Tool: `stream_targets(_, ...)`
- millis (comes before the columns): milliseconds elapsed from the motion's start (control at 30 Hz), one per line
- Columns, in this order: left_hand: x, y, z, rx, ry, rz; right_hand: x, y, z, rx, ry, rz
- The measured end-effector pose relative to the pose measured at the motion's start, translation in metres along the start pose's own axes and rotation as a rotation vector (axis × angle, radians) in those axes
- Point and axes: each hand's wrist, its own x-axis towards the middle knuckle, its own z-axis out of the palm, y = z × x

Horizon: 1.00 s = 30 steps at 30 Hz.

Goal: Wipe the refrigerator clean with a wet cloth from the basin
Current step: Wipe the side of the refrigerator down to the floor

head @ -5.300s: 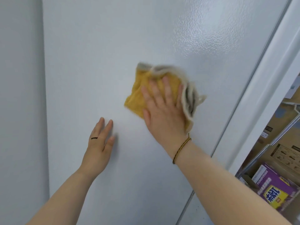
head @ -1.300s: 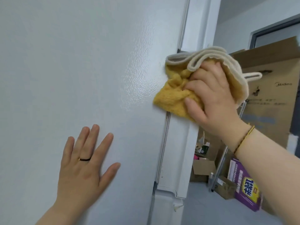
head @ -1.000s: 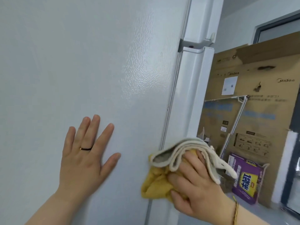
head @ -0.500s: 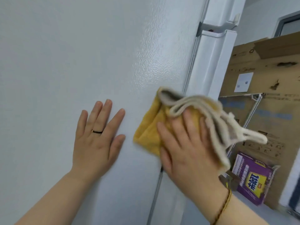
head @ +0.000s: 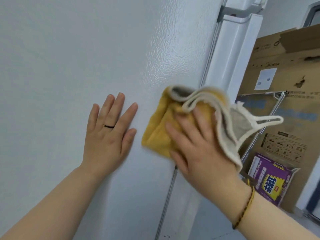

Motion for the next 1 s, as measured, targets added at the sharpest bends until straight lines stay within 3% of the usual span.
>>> stream_targets(133, -0.001, -0.001, 0.000, 0.002, -0.004, 0.004, -0.020, 0.011, -0.005, 0.038, -0.125, -0.269)
stream_targets(267, 0.000, 0.000, 0.001, 0.004, 0.005, -0.006, 0.000, 0.064, -0.020, -0.057, -0.052, -0.057)
stream_targets(333, 0.000, 0.001, 0.000, 0.018, 0.012, -0.023, -0.001, 0.062, -0.017, 0.034, -0.008, 0.041)
stream_targets(467, 0.000, 0.004, -0.002, 0.003, -0.007, -0.064, -0.035, 0.022, 0.005, 0.201, 0.078, 0.061)
stream_targets(600, 0.001, 0.006, -0.006, -0.027, -0.049, -0.076, -0.049, 0.018, -0.004, 0.283, 0.045, -0.009)
stream_targets(767, -0.033, 0.026, -0.020, -0.126, -0.142, -0.221, -0.048, 0.006, -0.023, 0.497, 0.009, 0.192)
stream_targets(933, -0.093, 0.037, -0.021, -0.072, -0.250, -0.196, -0.110, -0.036, 0.009, 0.233, -0.041, -0.024)
stream_targets(1000, -0.108, 0.032, -0.019, -0.046, -0.244, -0.139, -0.135, -0.053, 0.021, 0.206, -0.037, -0.021)
